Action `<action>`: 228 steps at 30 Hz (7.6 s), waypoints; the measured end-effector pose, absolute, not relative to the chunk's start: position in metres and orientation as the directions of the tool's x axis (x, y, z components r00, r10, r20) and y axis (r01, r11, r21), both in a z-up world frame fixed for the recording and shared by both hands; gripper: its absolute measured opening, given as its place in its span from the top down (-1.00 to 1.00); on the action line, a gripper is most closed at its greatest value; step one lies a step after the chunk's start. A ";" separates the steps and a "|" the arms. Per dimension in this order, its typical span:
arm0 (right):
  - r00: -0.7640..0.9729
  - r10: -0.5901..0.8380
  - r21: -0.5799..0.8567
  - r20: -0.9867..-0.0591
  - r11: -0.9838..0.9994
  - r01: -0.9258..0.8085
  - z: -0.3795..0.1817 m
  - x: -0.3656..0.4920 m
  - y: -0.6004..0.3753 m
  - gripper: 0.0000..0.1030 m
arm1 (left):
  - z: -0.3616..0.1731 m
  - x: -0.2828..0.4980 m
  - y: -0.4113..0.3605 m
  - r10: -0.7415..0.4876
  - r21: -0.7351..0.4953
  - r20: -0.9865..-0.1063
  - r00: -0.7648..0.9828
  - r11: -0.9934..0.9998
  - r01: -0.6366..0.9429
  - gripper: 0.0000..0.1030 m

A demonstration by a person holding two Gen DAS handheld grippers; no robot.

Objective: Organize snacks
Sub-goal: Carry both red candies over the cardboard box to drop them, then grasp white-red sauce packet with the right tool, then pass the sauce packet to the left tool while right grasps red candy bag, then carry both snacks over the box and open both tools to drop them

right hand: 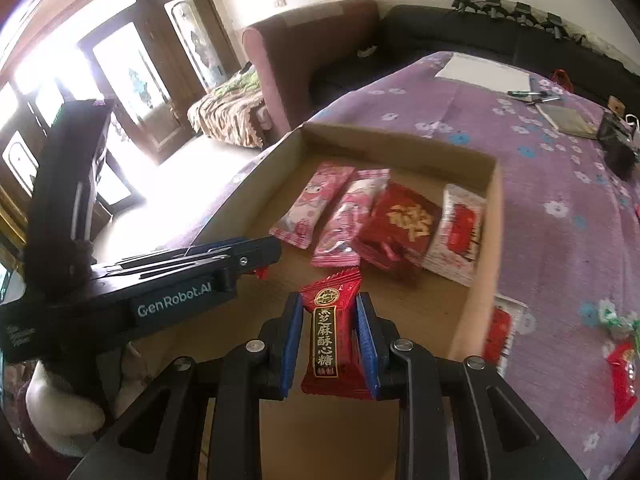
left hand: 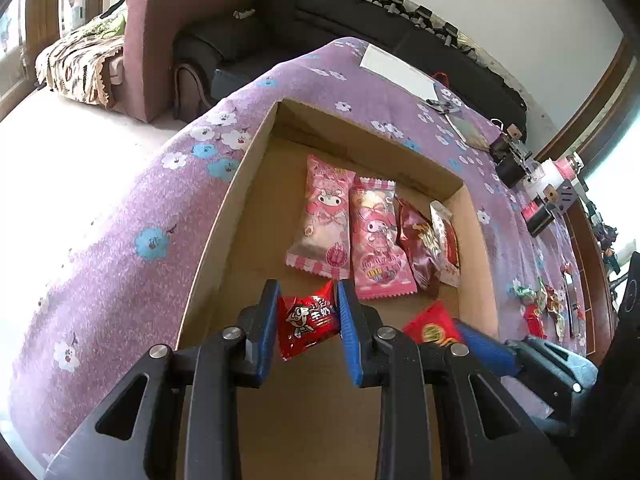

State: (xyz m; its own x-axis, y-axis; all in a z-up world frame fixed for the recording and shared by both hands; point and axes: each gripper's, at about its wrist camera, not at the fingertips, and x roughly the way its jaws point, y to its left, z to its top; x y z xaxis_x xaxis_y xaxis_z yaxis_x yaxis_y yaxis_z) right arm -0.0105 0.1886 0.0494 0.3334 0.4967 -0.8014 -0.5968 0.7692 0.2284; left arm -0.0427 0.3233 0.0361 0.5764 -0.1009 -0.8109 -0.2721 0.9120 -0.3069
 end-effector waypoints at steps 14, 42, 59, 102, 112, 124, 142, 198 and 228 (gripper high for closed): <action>0.352 0.511 0.260 -0.784 0.786 -0.560 0.047 -0.009 0.190 0.14 | 0.041 -0.049 0.342 -0.154 -0.408 -0.778 0.608 0.861 -0.304 0.11; 0.540 0.368 0.200 -0.757 0.917 -0.345 0.067 -0.019 0.045 0.09 | 0.049 -0.102 0.289 -0.212 -0.478 -0.728 0.652 0.839 -0.260 -0.14; 0.465 0.430 0.254 -0.774 0.883 -0.395 0.032 -0.014 0.071 0.12 | 0.046 -0.113 0.297 -0.216 -0.502 -0.724 0.655 0.816 -0.286 -0.14; 0.555 0.247 0.114 -0.794 0.958 -0.264 0.020 0.017 -0.057 0.38 | 0.056 -0.098 0.105 -0.262 -0.229 -0.812 0.522 0.965 0.128 -0.14; 0.544 0.283 0.232 -0.790 0.959 -0.162 0.022 0.003 -0.106 0.40 | 0.028 -0.067 0.053 -0.198 -0.114 -0.853 0.483 0.973 0.199 -0.13; 0.570 0.262 0.216 -0.779 0.965 -0.148 0.021 -0.002 -0.105 0.40 | 0.022 -0.060 0.028 -0.167 -0.028 -0.823 0.543 0.967 0.254 0.45; 0.635 0.223 0.189 -0.740 0.974 -0.122 0.028 -0.009 -0.106 0.41 | 0.069 -0.092 0.132 -0.242 -0.254 -0.741 0.627 0.965 0.072 0.45; 0.357 0.521 0.217 -0.775 0.751 -0.624 0.050 -0.062 0.194 0.25 | 0.051 -0.127 0.341 -0.068 -0.392 -0.742 0.667 0.852 -0.349 -0.07; 0.575 0.360 0.306 -0.735 0.932 -0.194 0.051 -0.017 -0.052 0.10 | 0.073 -0.105 0.205 -0.208 -0.325 -0.753 0.624 0.943 -0.077 -0.06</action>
State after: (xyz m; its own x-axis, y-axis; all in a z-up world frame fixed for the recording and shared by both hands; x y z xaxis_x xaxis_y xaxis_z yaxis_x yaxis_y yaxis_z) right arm -0.0169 -0.0524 0.0515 0.5746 0.3604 -0.7349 -0.1938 0.9322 0.3057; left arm -0.1049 0.2047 0.0733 0.6243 -0.2083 -0.7529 -0.0773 0.9426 -0.3249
